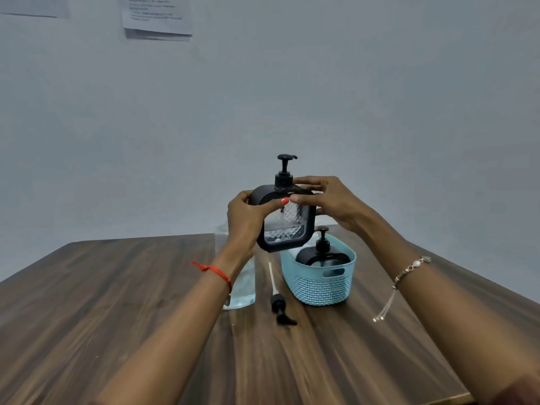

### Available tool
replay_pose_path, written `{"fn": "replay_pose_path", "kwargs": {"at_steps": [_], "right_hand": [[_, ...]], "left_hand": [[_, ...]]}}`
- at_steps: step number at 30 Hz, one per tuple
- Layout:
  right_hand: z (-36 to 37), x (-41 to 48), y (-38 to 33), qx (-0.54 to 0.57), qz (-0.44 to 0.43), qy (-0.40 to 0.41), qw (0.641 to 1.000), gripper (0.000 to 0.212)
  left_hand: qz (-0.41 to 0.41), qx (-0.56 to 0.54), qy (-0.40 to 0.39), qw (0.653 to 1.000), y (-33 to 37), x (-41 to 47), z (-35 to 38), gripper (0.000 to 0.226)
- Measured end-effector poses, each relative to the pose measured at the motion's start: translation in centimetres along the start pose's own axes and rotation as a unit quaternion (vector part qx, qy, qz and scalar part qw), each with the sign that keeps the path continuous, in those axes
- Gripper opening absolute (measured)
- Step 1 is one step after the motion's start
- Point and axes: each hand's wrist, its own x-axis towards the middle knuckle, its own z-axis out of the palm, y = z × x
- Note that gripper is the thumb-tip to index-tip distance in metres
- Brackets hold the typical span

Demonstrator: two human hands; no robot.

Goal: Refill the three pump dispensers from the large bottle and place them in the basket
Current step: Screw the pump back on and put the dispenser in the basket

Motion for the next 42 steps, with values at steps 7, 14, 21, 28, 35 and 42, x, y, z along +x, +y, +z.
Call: {"fn": "replay_pose_path", "kwargs": {"at_steps": [7, 14, 21, 28, 35, 42], "right_hand": [[-3.9, 4.0, 1.3, 0.033, -0.036, 0.032, 0.998, 0.044], [-5.5, 8.0, 4.3, 0.034, -0.107, 0.046, 0.993, 0.048], [-5.6, 9.8, 8.1, 0.012, -0.055, 0.028, 0.998, 0.044], [-5.5, 9.6, 11.2, -0.003, 0.013, 0.025, 1.0, 0.038], [-5.4, 9.1, 13.1, 0.011, 0.082, 0.003, 0.997, 0.033], [-6.1, 8.5, 15.2, 0.016, 0.145, 0.014, 0.989, 0.036]], "left_hand": [[0.038, 0.022, -0.028, 0.999, -0.2, 3.7, 4.6, 0.054], [0.068, 0.039, -0.04, 0.996, -1.9, 7.3, 6.4, 0.058], [0.015, 0.059, -0.047, 0.997, -6.2, 9.3, 6.8, 0.055], [-0.027, 0.08, -0.062, 0.994, -9.2, 9.4, 6.9, 0.052], [-0.061, 0.108, -0.073, 0.99, -11.5, 9.1, 6.8, 0.041], [-0.048, 0.153, -0.124, 0.979, -12.7, 8.2, 7.0, 0.025]]}}
